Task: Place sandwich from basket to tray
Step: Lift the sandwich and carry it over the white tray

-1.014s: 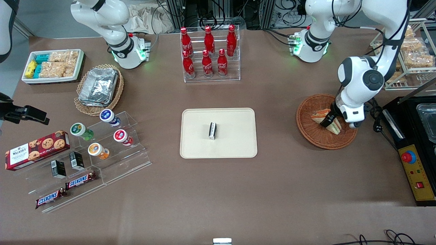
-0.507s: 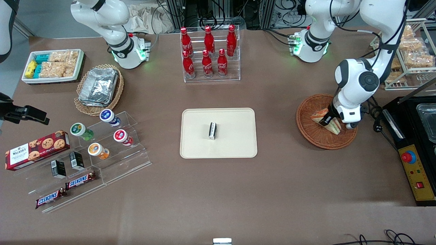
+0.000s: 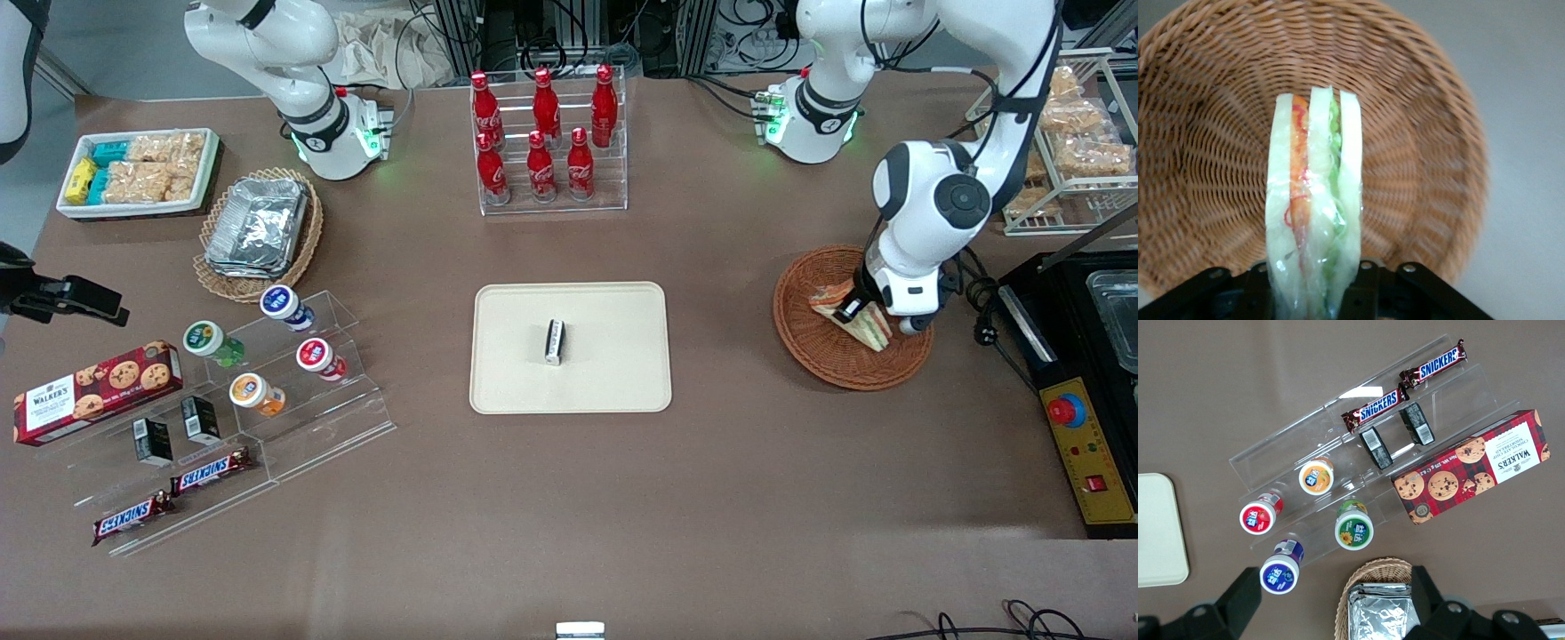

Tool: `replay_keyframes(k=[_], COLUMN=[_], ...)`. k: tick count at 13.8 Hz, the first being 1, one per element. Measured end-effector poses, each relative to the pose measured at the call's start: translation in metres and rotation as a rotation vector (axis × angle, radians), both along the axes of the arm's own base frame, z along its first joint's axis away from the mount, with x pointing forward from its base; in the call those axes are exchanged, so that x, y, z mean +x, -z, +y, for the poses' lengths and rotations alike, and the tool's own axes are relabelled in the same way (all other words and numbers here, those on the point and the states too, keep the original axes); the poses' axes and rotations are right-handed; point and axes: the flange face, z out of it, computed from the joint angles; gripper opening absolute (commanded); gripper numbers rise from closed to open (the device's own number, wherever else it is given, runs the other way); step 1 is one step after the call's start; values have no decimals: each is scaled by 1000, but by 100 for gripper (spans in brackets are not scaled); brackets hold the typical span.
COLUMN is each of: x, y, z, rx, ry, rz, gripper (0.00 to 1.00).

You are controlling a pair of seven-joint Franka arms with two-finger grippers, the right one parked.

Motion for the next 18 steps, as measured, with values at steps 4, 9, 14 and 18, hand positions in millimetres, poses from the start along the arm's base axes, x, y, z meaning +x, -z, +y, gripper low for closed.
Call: replay_keyframes(k=[4, 9, 14, 18], x=[-8, 1, 3, 17], y=[-88, -248, -325, -262], z=[-44, -119, -209, -276], rx=[27, 36, -38, -106], ry=[118, 403, 720, 888], rz=[-39, -31, -42, 0], gripper=[0, 0, 0, 0])
